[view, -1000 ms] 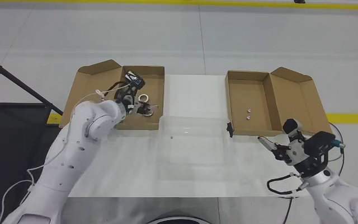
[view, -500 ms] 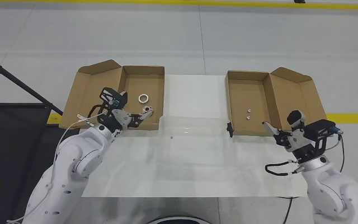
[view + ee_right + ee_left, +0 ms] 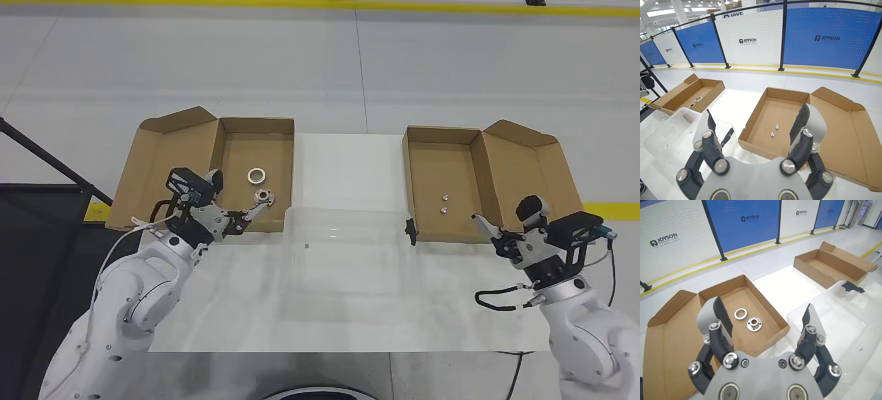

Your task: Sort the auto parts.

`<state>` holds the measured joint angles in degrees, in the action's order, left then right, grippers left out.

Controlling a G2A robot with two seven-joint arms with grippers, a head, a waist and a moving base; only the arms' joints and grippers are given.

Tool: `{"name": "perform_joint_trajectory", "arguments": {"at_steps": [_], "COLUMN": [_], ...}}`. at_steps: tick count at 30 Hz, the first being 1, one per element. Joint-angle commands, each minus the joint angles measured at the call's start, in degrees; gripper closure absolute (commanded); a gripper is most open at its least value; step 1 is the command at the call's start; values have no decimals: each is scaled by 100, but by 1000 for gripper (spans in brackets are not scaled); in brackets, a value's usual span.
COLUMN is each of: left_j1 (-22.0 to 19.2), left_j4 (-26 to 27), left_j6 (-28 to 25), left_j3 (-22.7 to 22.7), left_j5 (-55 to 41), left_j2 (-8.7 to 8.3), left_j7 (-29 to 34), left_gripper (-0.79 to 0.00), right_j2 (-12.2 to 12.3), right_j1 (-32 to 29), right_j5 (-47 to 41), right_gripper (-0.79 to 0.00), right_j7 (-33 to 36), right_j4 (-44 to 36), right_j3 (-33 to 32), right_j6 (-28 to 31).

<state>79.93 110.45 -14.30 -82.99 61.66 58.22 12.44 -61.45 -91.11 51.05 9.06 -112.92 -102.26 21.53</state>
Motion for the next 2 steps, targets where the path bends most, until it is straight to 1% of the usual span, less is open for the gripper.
{"name": "perform_joint_trajectory", "arguments": {"at_steps": [1, 2], "left_j1": [0, 0], "left_j4": [0, 0], "left_j6": [0, 0], "left_j3": [0, 0], "left_j5": [0, 0], "left_j2": [0, 0], "left_j7": [0, 0], "left_gripper": [-784, -784], "right_j2": [0, 0], "right_j1": [0, 0], "right_j5": [0, 0], "right_gripper": [-784, -785], "right_j7": [0, 0], "right_j4": [0, 0], "right_j3": [0, 0], "right_j6": [0, 0]}}
